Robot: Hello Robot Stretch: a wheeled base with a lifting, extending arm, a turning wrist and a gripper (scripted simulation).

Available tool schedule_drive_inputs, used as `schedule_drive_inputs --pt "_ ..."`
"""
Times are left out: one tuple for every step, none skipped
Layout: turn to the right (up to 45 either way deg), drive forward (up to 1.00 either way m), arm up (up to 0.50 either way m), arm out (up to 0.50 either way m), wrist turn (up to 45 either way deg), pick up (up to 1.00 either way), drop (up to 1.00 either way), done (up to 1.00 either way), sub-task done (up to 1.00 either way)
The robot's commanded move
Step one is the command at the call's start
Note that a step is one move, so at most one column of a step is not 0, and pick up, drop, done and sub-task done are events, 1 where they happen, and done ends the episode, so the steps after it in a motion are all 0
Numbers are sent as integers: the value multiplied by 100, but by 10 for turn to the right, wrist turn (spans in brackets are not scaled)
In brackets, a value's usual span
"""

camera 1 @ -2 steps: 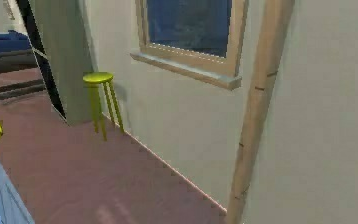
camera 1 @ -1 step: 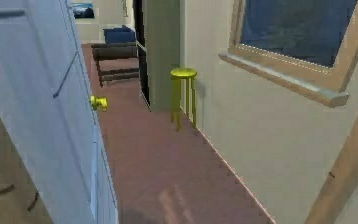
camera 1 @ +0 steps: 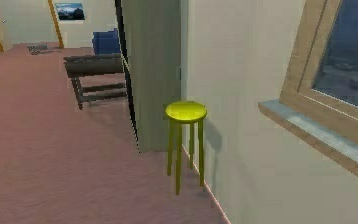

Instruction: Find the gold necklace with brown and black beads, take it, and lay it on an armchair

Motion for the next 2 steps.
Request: schedule_drive_inputs --pt "-180 0 0 0 0 0 0 0 0" --pt "0 50 0 0 0 0 0 0 0"
